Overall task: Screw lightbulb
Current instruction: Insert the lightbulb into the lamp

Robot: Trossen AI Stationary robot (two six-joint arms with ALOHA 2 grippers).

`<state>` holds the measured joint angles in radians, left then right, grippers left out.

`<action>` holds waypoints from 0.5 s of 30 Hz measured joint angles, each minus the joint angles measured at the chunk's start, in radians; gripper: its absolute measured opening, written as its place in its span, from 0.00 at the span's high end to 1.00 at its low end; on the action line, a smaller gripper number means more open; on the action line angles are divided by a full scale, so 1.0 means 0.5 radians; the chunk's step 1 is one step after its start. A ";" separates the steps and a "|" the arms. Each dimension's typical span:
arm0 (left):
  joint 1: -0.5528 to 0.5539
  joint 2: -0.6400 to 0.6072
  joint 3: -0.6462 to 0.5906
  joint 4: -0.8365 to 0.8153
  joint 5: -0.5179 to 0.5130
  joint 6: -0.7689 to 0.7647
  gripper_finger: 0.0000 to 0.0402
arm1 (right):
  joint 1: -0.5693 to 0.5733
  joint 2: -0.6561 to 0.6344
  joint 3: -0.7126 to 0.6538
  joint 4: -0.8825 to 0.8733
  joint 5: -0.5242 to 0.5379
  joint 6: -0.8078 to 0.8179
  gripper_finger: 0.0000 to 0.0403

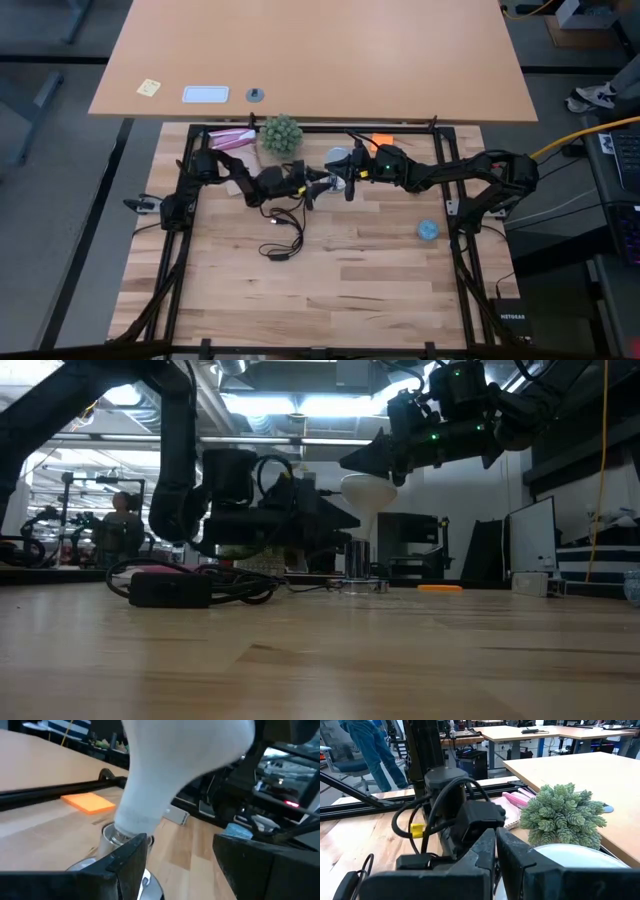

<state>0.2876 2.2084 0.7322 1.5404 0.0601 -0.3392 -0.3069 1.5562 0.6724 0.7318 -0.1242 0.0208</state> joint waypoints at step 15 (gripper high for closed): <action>0.019 -0.049 0.013 0.027 -0.001 0.062 0.46 | 0.000 0.001 0.000 0.009 0.001 0.000 0.94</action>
<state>0.2972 2.1841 0.7387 1.5541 0.0595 -0.3082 -0.3069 1.5566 0.6724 0.7364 -0.1238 0.0208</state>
